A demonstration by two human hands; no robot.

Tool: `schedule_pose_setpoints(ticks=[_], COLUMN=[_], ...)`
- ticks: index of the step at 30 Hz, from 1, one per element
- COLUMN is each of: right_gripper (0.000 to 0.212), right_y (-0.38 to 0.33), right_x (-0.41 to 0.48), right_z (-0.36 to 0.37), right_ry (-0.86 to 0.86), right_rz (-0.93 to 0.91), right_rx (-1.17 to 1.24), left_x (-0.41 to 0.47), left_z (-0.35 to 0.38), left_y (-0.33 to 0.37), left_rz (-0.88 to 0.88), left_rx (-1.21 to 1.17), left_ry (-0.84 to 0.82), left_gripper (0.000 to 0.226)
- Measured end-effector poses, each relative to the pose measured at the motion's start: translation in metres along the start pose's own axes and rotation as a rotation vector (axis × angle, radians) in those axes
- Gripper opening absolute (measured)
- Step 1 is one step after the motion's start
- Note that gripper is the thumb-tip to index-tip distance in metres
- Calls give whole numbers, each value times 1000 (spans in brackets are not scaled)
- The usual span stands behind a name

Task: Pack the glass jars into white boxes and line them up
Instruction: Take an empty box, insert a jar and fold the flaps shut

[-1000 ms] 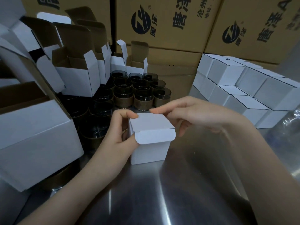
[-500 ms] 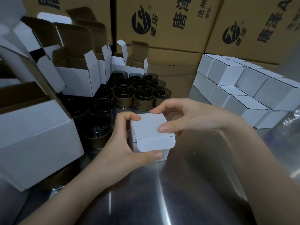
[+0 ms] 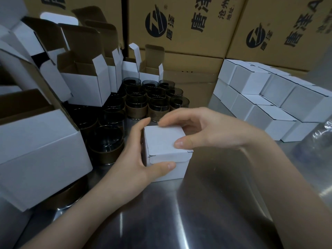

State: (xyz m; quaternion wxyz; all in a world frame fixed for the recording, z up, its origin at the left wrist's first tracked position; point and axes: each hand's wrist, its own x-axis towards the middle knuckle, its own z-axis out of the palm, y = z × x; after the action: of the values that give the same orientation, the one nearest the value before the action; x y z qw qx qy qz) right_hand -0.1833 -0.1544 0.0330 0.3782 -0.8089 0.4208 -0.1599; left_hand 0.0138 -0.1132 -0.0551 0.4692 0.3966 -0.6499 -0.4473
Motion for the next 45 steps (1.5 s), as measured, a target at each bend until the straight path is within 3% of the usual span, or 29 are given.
schedule_pose_setpoints(ticks=[2, 7, 25, 38, 42, 45], right_gripper=[45, 71, 43, 44, 67, 54], right_y=[-1, 1, 6, 7, 4, 5], right_x=[-1, -3, 3, 4, 3, 2], right_z=[0, 1, 0, 2, 2, 2], right_ry=[-41, -101, -55, -57, -74, -73], right_rz=[-17, -5, -93, -105, -88, -63], right_rx=[-46, -196, -20, 3, 29, 69], left_x=[1, 1, 0, -1, -2, -2], left_z=[0, 0, 0, 1, 1, 2], left_y=[-1, -2, -2, 2, 4, 4], left_rz=[-16, -10, -19, -37, -41, -44], left_rx=[-14, 11, -122, -151, -197, -204], left_ry=[-4, -2, 13, -12, -17, -16], left_gripper=[88, 87, 87, 84, 84, 81])
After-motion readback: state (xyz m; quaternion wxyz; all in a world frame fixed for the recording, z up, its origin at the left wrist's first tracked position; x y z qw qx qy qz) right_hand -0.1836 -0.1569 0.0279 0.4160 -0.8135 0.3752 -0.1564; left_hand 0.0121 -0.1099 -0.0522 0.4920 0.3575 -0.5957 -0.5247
